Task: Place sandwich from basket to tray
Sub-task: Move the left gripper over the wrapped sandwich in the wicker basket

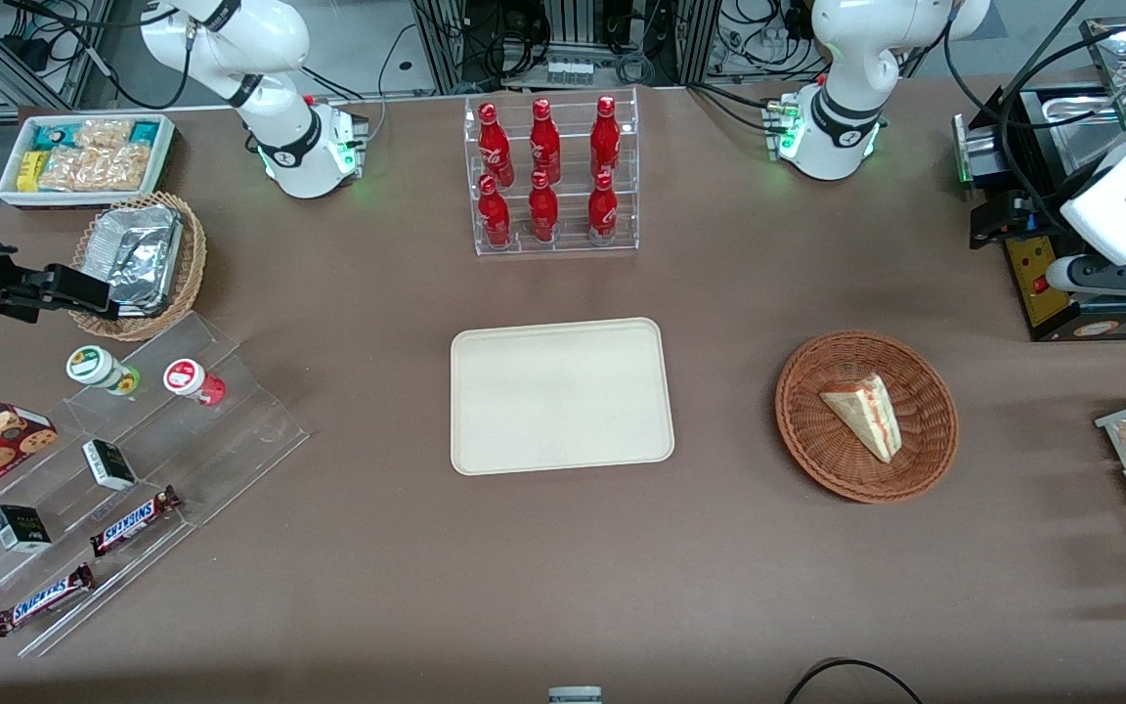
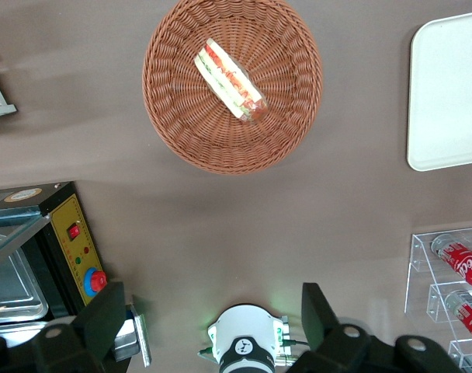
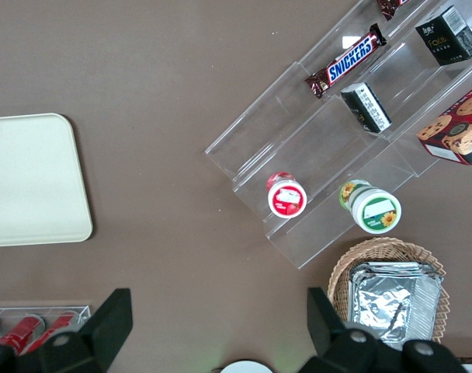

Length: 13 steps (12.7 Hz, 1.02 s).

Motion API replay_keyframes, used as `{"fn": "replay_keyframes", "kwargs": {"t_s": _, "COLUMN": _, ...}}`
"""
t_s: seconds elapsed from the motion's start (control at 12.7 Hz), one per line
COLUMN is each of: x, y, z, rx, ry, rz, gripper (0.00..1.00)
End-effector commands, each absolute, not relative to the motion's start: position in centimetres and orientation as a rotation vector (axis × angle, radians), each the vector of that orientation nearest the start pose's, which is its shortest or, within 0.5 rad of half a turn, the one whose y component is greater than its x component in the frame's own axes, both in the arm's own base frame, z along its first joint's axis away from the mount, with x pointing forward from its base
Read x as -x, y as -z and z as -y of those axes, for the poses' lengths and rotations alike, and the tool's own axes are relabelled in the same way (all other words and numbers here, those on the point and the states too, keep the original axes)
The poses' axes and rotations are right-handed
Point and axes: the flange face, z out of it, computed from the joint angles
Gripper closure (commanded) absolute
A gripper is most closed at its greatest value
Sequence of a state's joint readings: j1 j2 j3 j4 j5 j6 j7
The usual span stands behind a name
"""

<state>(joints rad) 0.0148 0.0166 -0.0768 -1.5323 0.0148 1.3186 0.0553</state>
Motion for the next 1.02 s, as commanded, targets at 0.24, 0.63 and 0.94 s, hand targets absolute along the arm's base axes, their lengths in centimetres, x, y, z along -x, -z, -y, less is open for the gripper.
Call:
{"fn": "replay_keyframes", "kwargs": {"t_s": 0.24, "x": -53.3, "y": -61.5, "z": 3.0, "rx": 3.113, "ry": -0.329, "rz": -0.154, "gripper": 0.0}}
{"fn": "replay_keyframes", "kwargs": {"t_s": 0.63, "x": -54.7, "y": -57.9, "z": 1.6, "rx": 3.122, "ry": -0.346, "rz": -0.115, "gripper": 0.0}}
{"fn": "replay_keyframes", "kwargs": {"t_s": 0.94, "x": -55.3, "y": -52.1, "z": 1.4, "rx": 3.121, "ry": -0.332, "rz": -0.107, "gripper": 0.0}}
